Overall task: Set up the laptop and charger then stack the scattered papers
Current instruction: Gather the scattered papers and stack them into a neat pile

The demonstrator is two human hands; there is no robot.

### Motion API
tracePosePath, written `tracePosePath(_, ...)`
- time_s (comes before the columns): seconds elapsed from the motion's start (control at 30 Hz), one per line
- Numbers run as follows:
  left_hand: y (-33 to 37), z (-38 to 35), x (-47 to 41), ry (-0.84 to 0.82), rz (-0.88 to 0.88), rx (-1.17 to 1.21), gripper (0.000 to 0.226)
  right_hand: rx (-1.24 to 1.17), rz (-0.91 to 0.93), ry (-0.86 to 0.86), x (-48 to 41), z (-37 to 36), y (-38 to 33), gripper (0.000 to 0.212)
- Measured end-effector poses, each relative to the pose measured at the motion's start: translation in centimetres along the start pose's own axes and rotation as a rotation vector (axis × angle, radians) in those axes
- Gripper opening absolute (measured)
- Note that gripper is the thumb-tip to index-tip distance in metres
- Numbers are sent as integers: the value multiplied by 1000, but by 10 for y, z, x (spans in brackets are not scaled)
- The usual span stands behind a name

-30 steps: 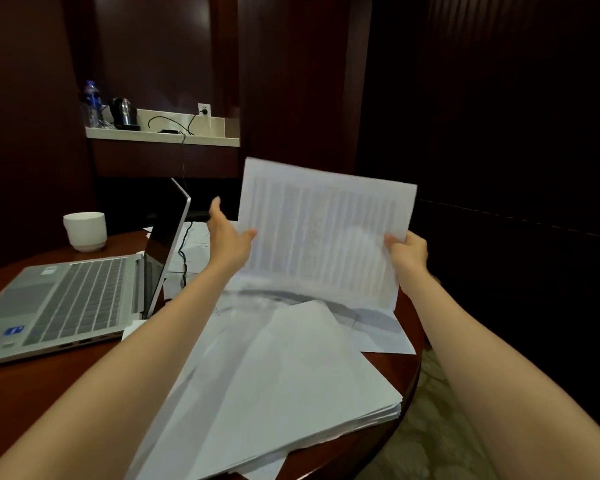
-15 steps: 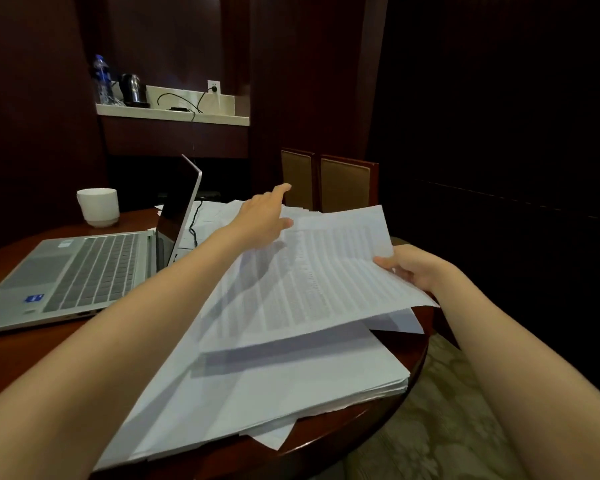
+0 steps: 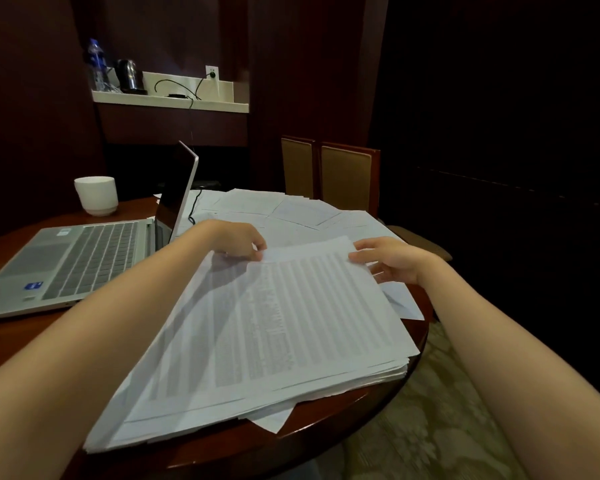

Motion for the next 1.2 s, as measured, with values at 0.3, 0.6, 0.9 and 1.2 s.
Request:
tracePosePath(0.3, -21, -17, -1, -194, 89, -17, 18, 138, -108, -92, -5, -29, -4, 50)
tracePosePath(0.6, -18, -17, -6, -62, 118, -119, 42, 214, -119, -5, -2, -26, 0, 12)
tracePosePath(0.9, 0, -29, -10, -177, 80, -12, 71, 35, -168, 480, -29, 0, 22, 17)
tracePosePath(1.2, -8, -37, -20, -180, 44, 21, 73, -222, -243, 438, -28, -1, 20, 29)
Point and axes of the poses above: each hand's wrist, its own x-axis away from the middle knuckle, its own z-axis out of the back of the hand, y = z × x, the point moved 4 cm from there along -x, towards the middle knuckle, and after that the axes turned 6 degrees about -y, right-handed, at the moved point
